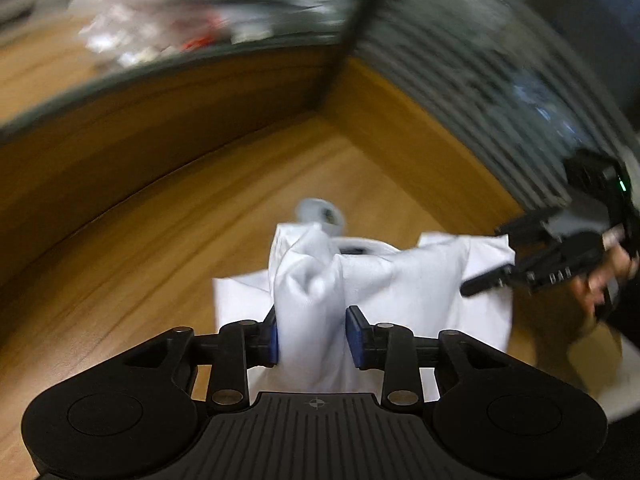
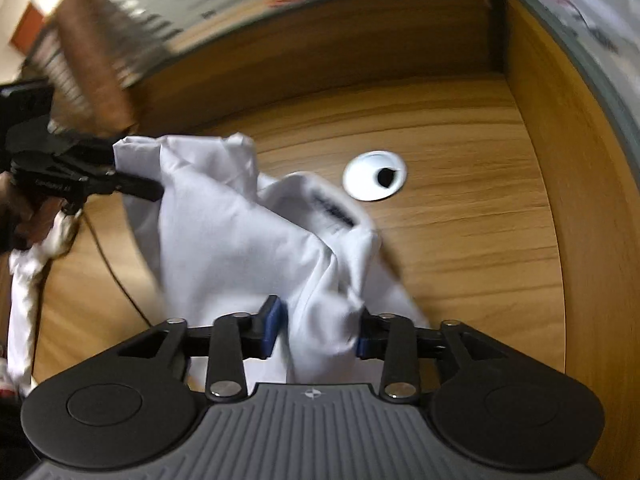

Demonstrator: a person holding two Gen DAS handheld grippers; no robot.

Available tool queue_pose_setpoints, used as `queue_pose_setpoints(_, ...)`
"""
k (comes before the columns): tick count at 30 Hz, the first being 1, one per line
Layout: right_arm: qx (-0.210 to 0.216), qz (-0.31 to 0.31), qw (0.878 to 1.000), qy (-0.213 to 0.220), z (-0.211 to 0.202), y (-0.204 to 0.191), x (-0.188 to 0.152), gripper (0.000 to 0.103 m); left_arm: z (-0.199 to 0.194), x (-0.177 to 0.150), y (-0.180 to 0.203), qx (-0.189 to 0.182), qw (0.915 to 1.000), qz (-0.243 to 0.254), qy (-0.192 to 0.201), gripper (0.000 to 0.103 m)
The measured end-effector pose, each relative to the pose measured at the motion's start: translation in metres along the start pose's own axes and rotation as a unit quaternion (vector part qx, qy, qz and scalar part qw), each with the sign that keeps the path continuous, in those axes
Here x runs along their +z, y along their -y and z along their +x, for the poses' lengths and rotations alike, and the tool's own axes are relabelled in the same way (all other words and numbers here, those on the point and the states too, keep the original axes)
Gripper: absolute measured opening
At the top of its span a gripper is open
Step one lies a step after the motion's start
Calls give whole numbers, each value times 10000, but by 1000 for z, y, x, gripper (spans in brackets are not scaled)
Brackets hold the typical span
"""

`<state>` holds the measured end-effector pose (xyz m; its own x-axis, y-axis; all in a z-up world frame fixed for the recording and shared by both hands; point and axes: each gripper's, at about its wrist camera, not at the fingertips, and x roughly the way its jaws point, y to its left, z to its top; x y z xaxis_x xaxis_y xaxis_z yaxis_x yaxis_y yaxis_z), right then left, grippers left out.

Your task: Fold clothes

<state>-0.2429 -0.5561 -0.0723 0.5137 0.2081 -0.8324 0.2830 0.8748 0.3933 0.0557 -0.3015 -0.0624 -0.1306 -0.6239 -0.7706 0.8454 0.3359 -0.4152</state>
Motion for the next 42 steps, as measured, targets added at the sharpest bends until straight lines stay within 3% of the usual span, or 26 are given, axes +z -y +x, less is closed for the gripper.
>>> queue_pose_setpoints(4,-121,251,9996,21,31,27,11,58,32,8,-28,86,9984,-559,-52,48)
queue_pose_setpoints(8,-39,613,9975,358,37,43,1,70,48,4,-45,61,9948,-1014,92,65)
queue_pose_setpoints(12,-159,1117,9907,758,26,46,-20,72,39,-5,-45,-6,9914,-1248,389,65)
queue_pose_setpoints(15,-383,1325,9852,1017,14,36,-38,73,24,-7,-38,139,9887,-1319,694,65)
queue_pose_setpoints(20,-1044,837,9801,1466,-15,-9,-59,76,-20,-23,-4,374,9829,-1032,1478,63)
queue_pose_setpoints(22,-1282,664,9742,1733,-28,-26,-65,72,-28,-27,13,395,9828,-731,1651,55)
queue_pose_setpoints(24,-1287,504,9692,2039,-36,-39,-66,45,-21,-27,29,389,9861,-312,1588,42)
queue_pose_setpoints(26,-1285,317,9693,2073,-32,-48,-64,36,-7,-24,33,385,9883,-239,1460,34)
queue_pose_setpoints(27,-1305,225,9696,2056,-28,-52,-64,36,0,-22,33,408,9883,-268,1448,28)
queue_pose_setpoints(34,-1758,272,9697,1676,16,-46,-73,36,46,0,15,613,9834,-892,1459,21)
queue_pose_setpoints(36,-1783,386,9708,1557,29,-43,-76,35,57,0,9,654,9829,-1026,1381,8)
queue_pose_setpoints(38,-1733,604,9716,1491,37,-36,-79,36,67,-2,2,683,9823,-1157,1308,4)
queue_pose_setpoints(42,-1694,782,9705,1526,41,-28,-91,36,86,-6,-10,724,9804,-1409,1172,4)
